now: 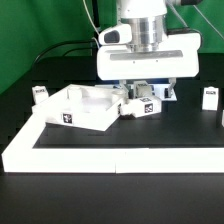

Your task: Assemble one leg

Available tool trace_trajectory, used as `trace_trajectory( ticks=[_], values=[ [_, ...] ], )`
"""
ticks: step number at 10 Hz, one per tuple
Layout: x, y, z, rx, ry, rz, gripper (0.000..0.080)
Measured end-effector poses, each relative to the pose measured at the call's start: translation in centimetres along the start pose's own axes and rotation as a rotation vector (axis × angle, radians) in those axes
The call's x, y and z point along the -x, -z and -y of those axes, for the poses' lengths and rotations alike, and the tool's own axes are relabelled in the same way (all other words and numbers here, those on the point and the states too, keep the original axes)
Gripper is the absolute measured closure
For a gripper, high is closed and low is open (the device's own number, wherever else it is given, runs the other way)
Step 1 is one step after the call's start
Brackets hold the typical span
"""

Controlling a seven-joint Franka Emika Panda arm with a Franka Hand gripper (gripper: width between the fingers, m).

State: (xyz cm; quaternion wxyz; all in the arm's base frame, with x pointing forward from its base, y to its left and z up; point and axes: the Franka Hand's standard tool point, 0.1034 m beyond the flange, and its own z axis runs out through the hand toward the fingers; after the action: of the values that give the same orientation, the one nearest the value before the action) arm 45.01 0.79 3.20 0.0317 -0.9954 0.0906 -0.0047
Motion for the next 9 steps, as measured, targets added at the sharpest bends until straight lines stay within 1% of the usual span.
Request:
trace_trajectory(
  ticks=[1,4,5,6,7,8,9],
  values=[
    [0.1,0.0,0.3,0.000,0.008,0.000,0.0151],
    [0.1,-0.1,0.3,0.000,0.010,0.002,0.0151],
    [0.2,0.0,0.6,-0.001,-0.039,0.008,0.0151],
    [0.6,0.8,2.1,0.001,-0.190,0.031,0.0151],
    [0.7,1.3,2.7,-0.006,-0.319,0.042,0.0151],
    [0.6,1.1,2.0,-0.024,-0.422,0.043,0.0151],
    [0.4,0.8,0.7,-0.047,-0.496,0.030,0.0151]
  ],
)
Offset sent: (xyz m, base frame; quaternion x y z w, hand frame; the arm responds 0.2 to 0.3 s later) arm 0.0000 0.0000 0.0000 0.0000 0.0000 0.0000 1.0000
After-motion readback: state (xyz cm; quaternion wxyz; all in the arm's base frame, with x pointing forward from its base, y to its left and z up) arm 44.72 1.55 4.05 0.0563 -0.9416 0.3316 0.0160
